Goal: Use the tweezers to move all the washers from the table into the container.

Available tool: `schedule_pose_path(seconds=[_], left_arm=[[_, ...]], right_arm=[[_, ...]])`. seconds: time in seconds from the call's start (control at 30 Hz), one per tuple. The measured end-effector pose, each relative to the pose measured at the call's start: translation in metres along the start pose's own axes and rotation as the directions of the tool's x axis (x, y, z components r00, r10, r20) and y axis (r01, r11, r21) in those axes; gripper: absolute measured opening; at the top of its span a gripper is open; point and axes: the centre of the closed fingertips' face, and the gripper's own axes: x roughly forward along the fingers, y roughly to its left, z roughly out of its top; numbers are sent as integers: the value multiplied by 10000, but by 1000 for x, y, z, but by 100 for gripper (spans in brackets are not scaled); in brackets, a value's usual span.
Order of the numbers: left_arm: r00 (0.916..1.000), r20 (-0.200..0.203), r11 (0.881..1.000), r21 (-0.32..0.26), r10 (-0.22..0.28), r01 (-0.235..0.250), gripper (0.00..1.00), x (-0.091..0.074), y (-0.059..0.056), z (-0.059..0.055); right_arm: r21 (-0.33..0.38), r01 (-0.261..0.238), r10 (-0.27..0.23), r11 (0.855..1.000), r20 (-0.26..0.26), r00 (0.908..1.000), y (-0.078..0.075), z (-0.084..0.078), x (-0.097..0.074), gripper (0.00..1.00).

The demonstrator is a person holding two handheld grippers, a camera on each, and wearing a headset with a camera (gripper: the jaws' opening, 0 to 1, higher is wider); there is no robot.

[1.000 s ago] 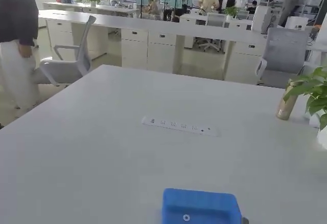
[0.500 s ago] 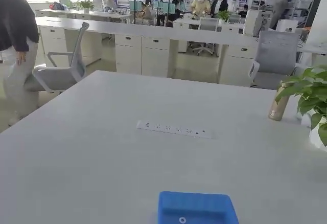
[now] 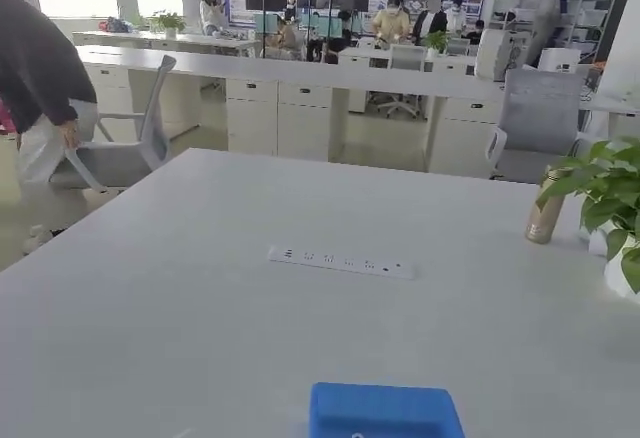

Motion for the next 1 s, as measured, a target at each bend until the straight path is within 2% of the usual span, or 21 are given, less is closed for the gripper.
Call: schedule_pose_path(seconds=[0.07,0.1,0.2,0.3,0.4,0.6,0.7,0.77,0.83,1.0], left_arm=[[9997,-178,9990,406,184,-177,35,0,1,-2],[9997,-162,9976,667,188,-176,33,0,-1,-1],[9998,-214,9970,769,-17,34,28,2,-7,-1],[9990,-438,9938,1100,-119,167,27,5,-11,-3],[9991,-350,9913,1285,-257,300,23,4,-13,-1],[9992,-137,9943,991,-375,386,25,2,-11,3],[9963,458,9955,642,-731,701,29,-1,-15,13],[9943,700,9965,269,-808,790,30,-4,-14,16],[9953,735,9980,100,-635,629,31,-4,-8,16],[9964,698,9988,0,-480,481,30,-4,-6,15]], right_arm=[[-60,-93,93,9999,-43,9999,3,0,1,4],[-65,-137,137,9999,-75,9999,4,-1,1,4],[-268,24,-28,9996,-147,9999,2,-1,1,4],[-167,120,-122,9998,-80,9999,-3,0,0,4],[-137,133,-134,9998,-32,9999,-4,1,-1,4],[-335,106,-108,9994,-49,9999,0,3,0,4],[-312,-18,16,9995,-46,10000,0,3,1,4],[-334,-57,57,9994,-11,10000,1,4,1,4],[-472,78,-77,9989,10,10000,-2,5,1,4],[-316,272,-269,9991,103,9996,-8,6,-2,4]])
